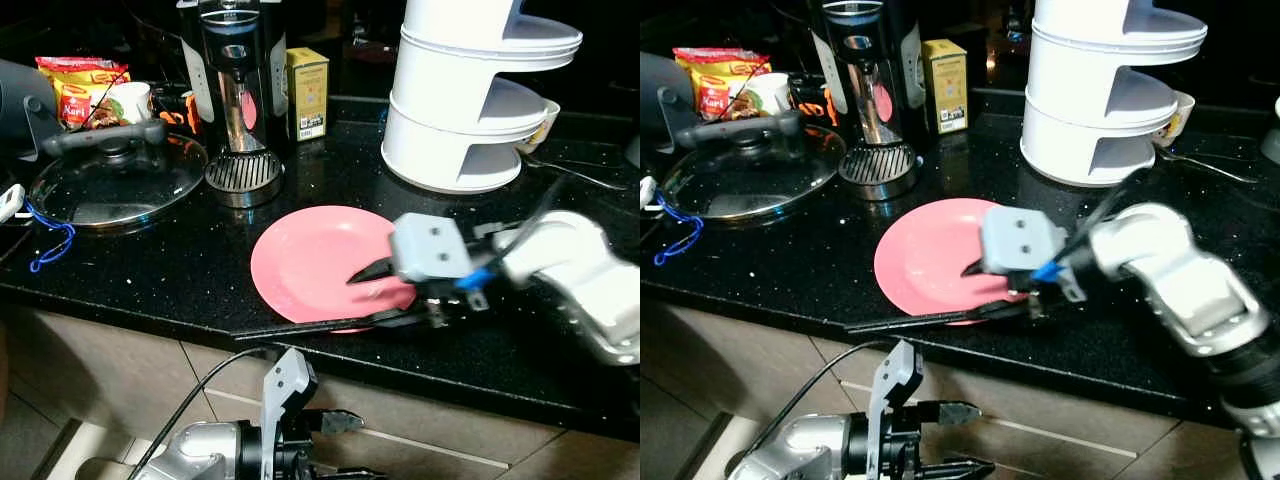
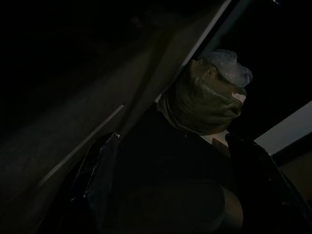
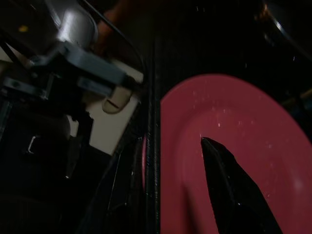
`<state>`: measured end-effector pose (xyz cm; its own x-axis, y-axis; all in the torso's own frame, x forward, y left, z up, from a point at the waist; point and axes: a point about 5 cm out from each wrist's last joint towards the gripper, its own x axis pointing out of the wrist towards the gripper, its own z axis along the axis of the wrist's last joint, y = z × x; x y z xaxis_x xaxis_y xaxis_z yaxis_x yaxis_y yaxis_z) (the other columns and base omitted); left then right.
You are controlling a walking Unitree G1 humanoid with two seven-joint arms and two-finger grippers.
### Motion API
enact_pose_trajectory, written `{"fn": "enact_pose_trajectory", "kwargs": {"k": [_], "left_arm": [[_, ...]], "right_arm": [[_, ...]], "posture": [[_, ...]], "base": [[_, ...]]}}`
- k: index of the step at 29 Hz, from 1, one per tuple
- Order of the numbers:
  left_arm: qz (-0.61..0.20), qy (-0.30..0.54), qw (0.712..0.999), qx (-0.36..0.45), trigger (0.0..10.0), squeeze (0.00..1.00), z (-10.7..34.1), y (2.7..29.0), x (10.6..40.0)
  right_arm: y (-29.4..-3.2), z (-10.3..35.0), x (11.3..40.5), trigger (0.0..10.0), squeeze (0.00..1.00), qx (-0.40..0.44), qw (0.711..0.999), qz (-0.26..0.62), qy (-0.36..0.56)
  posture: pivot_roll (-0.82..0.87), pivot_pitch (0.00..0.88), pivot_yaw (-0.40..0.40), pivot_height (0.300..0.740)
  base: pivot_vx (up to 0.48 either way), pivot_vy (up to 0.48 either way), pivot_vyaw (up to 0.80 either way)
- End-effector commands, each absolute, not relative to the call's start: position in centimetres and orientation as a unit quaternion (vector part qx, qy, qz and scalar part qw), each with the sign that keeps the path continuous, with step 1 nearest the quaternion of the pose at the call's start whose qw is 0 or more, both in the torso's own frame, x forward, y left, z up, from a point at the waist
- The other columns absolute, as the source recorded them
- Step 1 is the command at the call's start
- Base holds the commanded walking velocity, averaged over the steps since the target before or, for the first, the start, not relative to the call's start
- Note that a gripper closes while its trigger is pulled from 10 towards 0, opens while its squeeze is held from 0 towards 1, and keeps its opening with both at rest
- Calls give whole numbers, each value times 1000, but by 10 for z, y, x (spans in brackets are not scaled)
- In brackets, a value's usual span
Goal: Kitchen organization
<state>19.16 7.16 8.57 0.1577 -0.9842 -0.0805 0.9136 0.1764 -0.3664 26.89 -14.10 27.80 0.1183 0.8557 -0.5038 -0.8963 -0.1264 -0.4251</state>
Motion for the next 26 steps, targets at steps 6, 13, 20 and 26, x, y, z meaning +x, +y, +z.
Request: {"fn": "enact_pose_trajectory", "kwargs": {"k": [6,13,20,26], "left_arm": [[-628,158,753,-119,10000,0,84,73,192],[-627,158,753,-119,10000,0,85,73,192],[-628,157,753,-120,10000,0,85,73,192],[-628,157,753,-120,10000,0,86,73,192]], "right_arm": [[-135,278,270,10000,0,-347,646,679,28],[-127,261,286,10000,0,-327,674,658,75],[-133,261,282,10000,0,-327,657,672,102],[-135,264,279,10000,0,-325,643,685,110]], "posture": [[1,0,-7,740],[3,0,-9,740],[0,0,-8,740],[0,0,-10,740]], "base": [[0,0,0],[0,0,0],[0,0,0],[0,0,0]]}}
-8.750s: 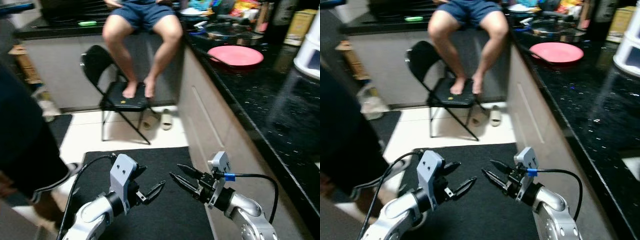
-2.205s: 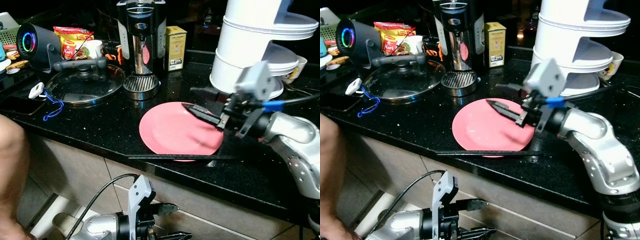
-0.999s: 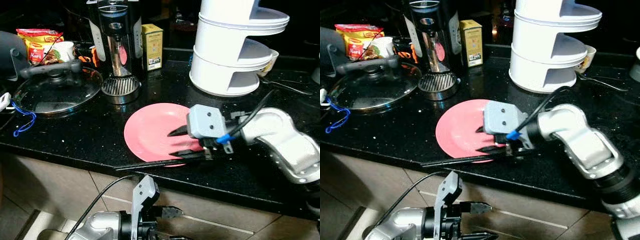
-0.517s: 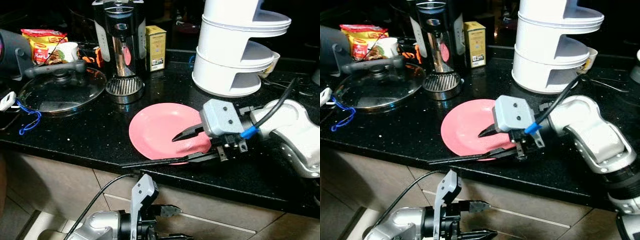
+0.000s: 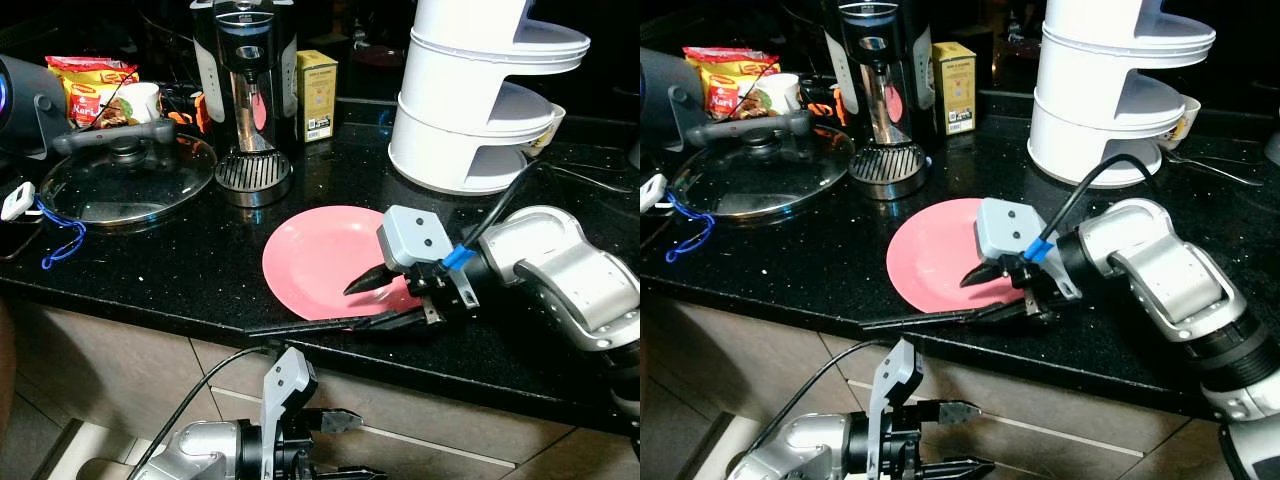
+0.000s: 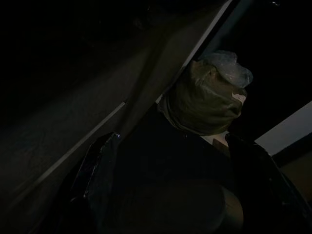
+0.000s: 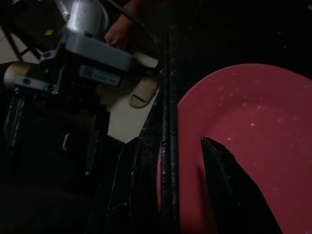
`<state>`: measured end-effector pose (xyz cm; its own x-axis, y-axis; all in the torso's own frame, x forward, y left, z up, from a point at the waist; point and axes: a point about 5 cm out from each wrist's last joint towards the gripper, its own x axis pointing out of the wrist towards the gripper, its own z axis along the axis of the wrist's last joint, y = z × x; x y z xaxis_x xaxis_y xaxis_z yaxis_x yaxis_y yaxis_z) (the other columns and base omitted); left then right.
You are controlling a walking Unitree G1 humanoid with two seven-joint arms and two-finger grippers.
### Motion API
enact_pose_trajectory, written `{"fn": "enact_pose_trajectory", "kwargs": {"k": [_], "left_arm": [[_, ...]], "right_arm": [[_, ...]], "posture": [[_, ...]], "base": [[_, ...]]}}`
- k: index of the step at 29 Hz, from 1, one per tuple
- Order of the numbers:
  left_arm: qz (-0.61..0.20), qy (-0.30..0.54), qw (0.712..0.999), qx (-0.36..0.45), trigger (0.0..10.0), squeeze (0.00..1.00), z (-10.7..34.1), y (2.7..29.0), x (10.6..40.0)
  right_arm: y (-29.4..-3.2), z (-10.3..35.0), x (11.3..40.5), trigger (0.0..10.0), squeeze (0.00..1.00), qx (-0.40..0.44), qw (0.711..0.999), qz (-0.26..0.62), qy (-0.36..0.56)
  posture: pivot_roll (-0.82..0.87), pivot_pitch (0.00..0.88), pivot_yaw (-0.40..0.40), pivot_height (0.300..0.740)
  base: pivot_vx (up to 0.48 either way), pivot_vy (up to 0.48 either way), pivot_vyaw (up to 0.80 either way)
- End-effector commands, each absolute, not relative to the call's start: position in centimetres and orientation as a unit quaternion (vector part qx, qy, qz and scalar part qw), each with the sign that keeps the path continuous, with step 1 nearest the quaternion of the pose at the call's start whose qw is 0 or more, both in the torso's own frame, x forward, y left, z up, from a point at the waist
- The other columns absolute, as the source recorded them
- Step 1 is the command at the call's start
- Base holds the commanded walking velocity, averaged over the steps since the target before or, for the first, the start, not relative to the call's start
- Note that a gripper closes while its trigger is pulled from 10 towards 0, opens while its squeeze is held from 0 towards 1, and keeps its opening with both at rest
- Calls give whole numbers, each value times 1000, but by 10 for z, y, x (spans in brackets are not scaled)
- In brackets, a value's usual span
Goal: Kitchen organization
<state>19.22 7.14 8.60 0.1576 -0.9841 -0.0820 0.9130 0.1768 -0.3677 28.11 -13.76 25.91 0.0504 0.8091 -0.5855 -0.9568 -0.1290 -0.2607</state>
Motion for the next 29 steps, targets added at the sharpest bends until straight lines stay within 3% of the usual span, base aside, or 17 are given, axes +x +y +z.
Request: {"fn": "enact_pose_trajectory", "kwargs": {"k": [1,11,28,29], "left_arm": [[-628,157,753,-121,10000,0,86,73,192],[-627,157,753,-120,10000,0,86,73,191],[-630,160,750,-122,10000,0,86,73,190],[-630,160,750,-122,10000,0,86,72,190]], "right_arm": [[-136,265,279,10000,0,-326,640,687,112],[-136,258,291,10000,0,-336,655,662,142],[-151,248,295,10000,0,-365,648,641,193],[-151,248,295,8235,0,-364,648,641,193]], "posture": [[0,0,-10,740],[2,0,-10,740],[-2,0,-7,740],[-1,0,-7,740]], "base": [[0,0,0],[0,0,0],[0,0,0],[0,0,0]]}}
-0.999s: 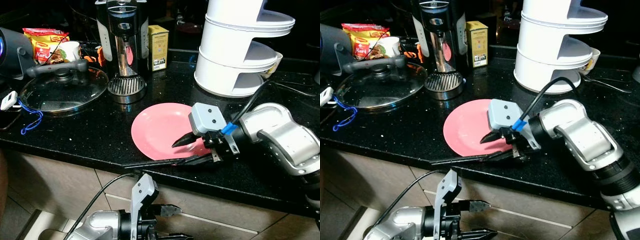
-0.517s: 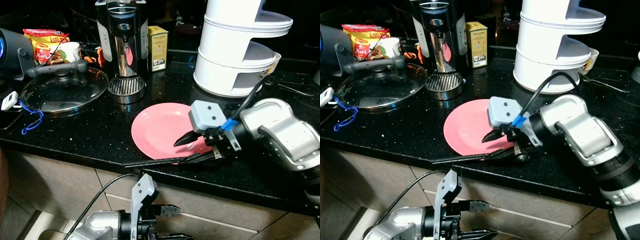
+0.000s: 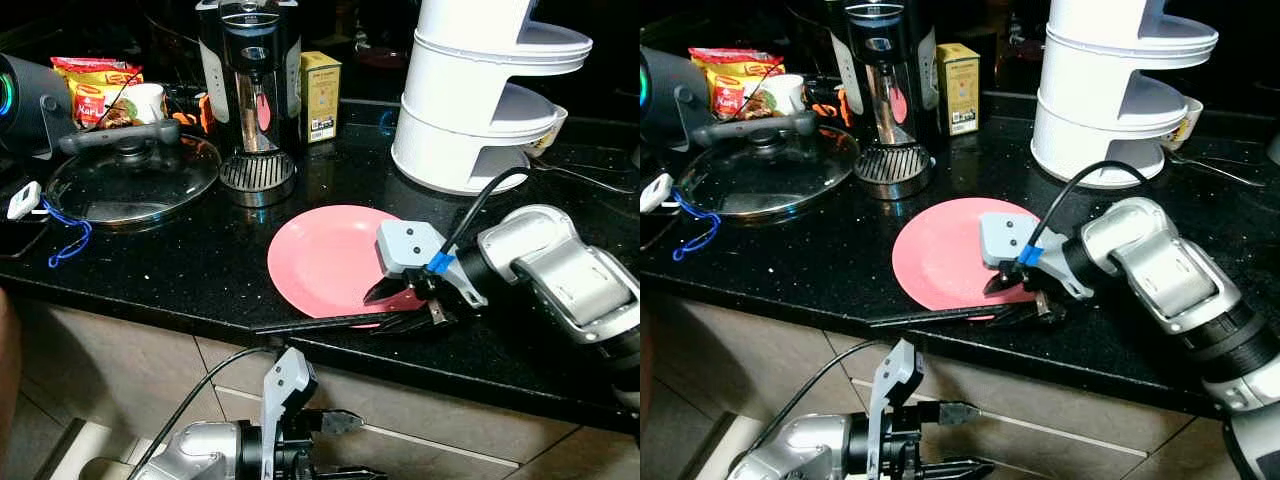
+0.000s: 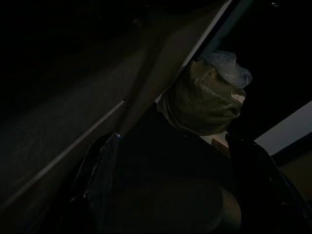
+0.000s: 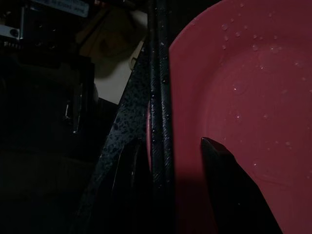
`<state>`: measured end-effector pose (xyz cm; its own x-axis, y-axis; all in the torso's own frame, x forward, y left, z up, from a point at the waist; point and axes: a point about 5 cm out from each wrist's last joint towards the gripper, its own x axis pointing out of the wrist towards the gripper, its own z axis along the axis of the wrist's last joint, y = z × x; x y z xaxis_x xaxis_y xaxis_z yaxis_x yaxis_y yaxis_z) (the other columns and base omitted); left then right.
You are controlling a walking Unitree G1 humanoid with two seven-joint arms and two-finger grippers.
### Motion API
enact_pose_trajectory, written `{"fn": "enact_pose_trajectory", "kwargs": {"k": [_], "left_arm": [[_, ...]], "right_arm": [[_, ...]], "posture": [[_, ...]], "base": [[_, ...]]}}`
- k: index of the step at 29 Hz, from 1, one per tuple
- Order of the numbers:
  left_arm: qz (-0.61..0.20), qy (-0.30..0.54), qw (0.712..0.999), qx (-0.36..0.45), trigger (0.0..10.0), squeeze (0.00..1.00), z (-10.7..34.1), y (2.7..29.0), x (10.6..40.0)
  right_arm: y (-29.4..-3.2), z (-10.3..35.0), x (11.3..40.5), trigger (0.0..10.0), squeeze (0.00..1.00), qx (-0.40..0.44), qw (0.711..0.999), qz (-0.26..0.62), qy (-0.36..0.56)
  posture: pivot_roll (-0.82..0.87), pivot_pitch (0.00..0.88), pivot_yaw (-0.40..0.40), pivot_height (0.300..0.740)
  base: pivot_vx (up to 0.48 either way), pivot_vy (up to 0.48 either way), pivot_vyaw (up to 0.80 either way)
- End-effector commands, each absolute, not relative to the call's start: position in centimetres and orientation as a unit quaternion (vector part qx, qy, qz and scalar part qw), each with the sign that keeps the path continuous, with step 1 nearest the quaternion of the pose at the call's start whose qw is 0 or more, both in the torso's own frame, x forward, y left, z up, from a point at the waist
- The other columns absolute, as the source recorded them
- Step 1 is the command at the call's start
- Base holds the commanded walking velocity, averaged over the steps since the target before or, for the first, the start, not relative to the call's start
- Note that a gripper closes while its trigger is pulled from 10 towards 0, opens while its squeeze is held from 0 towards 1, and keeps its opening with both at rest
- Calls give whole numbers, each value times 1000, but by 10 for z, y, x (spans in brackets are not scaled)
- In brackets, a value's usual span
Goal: Kitchen organization
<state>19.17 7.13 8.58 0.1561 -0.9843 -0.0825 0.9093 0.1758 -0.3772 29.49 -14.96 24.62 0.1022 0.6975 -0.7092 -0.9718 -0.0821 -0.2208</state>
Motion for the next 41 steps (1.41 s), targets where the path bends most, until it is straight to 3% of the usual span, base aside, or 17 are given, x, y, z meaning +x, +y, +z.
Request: {"fn": "enact_pose_trajectory", "kwargs": {"k": [1,2,3,5,6,7,28,29,30,36,37,41], "left_arm": [[-630,160,750,-122,10000,0,86,72,190],[-630,160,750,-122,10000,0,86,72,190],[-630,160,751,-122,10000,0,85,72,190],[-629,160,751,-122,10000,0,85,72,190],[-629,160,751,-122,10000,0,85,72,189],[-629,160,751,-122,10000,0,85,72,189],[-627,159,752,-126,10000,0,86,72,189],[-627,158,752,-126,10000,0,86,72,189],[-627,158,752,-126,10000,0,86,72,189],[-626,157,753,-126,10000,0,86,72,189],[-626,157,753,-126,10000,0,86,72,189],[-626,156,753,-127,10000,0,87,72,189]], "right_arm": [[-151,248,295,8235,0,-364,648,641,193],[-151,249,295,5176,0,-363,648,641,192],[-151,250,296,4627,0,-362,649,642,190],[-151,250,296,4627,0,-362,649,642,189],[-151,251,296,6039,0,-362,649,643,187],[-151,252,296,9843,0,-362,649,643,185],[-154,259,295,10000,0,-353,646,655,170],[-155,259,295,9529,0,-352,646,655,172],[-155,258,295,3804,0,-351,646,656,172],[-155,258,295,3333,0,-350,645,656,174],[-155,258,295,2863,0,-350,645,657,174],[-155,259,295,2824,0,-350,646,656,172]], "posture": [[-1,0,-7,740],[-1,0,-9,740],[-1,0,-9,740],[-1,0,-9,740],[0,0,-10,740],[0,0,-10,740],[-1,0,-10,740],[-1,0,-10,740],[0,0,-10,740],[0,0,-10,740],[-1,0,-9,740],[-2,0,-10,740]], "base": [[0,0,0],[0,0,0],[0,0,0],[0,0,0],[0,0,0],[0,0,0],[0,0,0],[0,0,0],[0,0,0],[0,0,0],[0,0,0],[0,0,0]]}}
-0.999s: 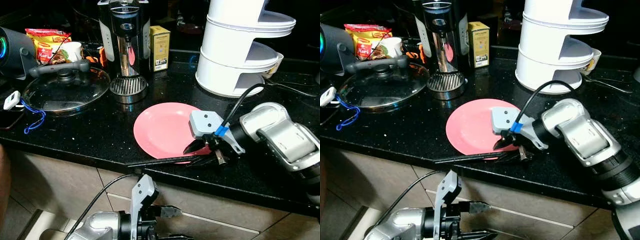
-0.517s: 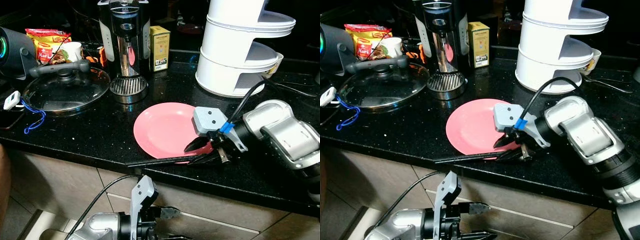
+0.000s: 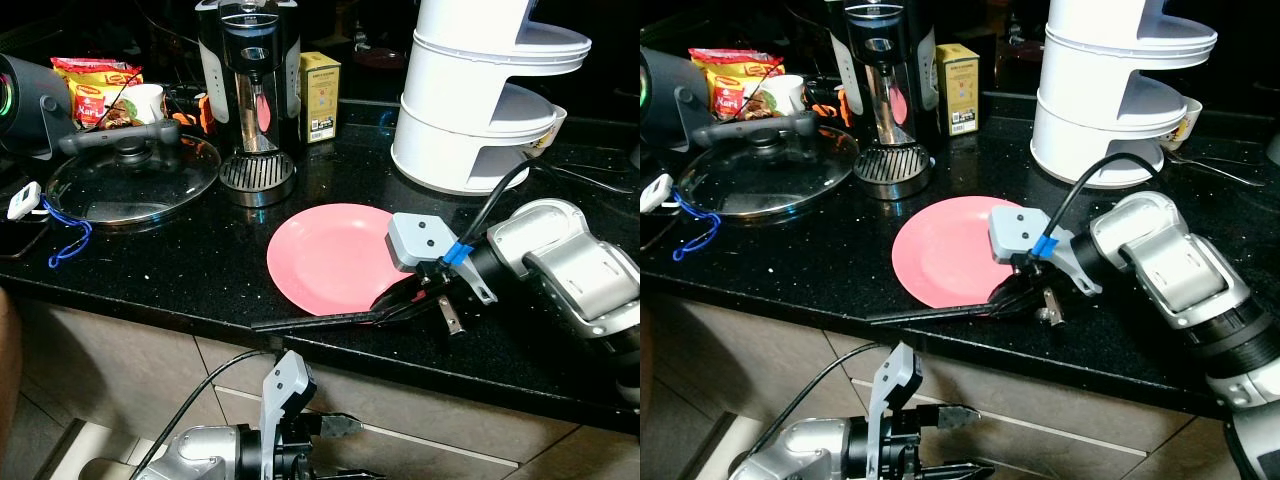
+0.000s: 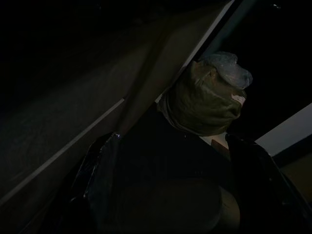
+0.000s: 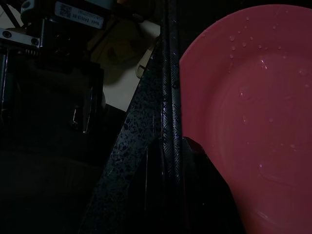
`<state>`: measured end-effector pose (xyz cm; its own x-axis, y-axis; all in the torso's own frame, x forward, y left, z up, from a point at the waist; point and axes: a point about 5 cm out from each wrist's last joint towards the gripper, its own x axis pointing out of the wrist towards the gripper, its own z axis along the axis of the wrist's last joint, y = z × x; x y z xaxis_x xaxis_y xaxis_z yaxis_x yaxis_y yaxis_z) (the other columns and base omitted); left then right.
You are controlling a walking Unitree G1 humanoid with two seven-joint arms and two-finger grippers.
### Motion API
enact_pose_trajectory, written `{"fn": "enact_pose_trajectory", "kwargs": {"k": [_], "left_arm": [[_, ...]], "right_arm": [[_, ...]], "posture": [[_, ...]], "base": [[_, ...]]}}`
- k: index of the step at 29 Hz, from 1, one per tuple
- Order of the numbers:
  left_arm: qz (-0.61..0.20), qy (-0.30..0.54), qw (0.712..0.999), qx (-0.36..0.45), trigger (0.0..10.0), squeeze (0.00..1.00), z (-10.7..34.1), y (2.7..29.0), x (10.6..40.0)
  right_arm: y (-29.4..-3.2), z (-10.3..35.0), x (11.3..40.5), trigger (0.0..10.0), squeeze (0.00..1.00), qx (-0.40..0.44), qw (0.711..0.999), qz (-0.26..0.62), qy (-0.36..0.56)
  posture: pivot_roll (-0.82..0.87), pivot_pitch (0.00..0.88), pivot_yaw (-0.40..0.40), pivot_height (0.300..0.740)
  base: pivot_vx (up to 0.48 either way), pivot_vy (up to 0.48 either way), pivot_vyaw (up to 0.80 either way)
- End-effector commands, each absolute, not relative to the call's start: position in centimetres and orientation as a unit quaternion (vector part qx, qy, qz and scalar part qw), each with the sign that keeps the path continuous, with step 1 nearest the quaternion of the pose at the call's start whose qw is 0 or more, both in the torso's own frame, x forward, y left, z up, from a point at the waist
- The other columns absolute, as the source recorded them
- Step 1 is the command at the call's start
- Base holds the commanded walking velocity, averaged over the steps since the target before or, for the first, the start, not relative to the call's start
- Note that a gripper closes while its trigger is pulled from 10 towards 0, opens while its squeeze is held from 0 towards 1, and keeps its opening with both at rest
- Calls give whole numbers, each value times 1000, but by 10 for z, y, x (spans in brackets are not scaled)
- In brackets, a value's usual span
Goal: Kitchen organization
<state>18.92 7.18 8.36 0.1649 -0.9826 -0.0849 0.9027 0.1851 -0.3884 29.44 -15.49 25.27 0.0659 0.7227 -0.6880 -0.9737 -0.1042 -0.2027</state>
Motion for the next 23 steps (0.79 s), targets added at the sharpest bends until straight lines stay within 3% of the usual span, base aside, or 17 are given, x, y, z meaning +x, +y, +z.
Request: {"fn": "enact_pose_trajectory", "kwargs": {"k": [1,7,11,12,18,19,20,21,22,23], "left_arm": [[-626,156,753,-127,10000,0,87,72,189],[-625,155,755,-127,10000,0,87,72,189],[-624,154,756,-126,10000,0,87,72,189],[-624,154,756,-126,10000,0,87,72,190],[-624,154,756,-127,10000,0,87,72,190],[-624,153,756,-127,10000,0,88,72,190],[-624,153,756,-127,10000,0,88,72,190],[-623,149,757,-128,10000,0,89,72,190],[-624,141,758,-127,10000,0,91,72,189],[-624,141,758,-127,10000,0,91,72,189]], "right_arm": [[-155,259,295,2824,0,-350,646,656,172],[-149,265,298,2706,0,-330,659,661,143],[-142,280,304,2510,0,-284,691,659,87],[-142,283,311,2510,0,-278,712,641,74],[-144,285,325,2353,0,-283,755,588,60],[-145,290,331,3098,0,-272,778,564,46],[-145,293,334,3098,0,-262,793,548,38],[-146,299,339,8980,0,-239,816,526,14],[-148,311,345,10000,0,-192,848,492,-34],[-148,311,345,10000,0,-192,848,492,-34]], "posture": [[-2,0,-11,740],[2,0,-13,740],[2,0,-13,740],[3,0,-12,740],[3,0,-12,740],[1,0,-11,740],[1,0,-11,740],[1,0,-11,740],[3,0,-13,740],[3,0,-13,740]], "base": [[0,0,0],[0,0,0],[0,0,0],[0,0,0],[0,0,0],[0,0,0],[0,0,0],[0,0,0],[0,0,0],[0,0,0]]}}
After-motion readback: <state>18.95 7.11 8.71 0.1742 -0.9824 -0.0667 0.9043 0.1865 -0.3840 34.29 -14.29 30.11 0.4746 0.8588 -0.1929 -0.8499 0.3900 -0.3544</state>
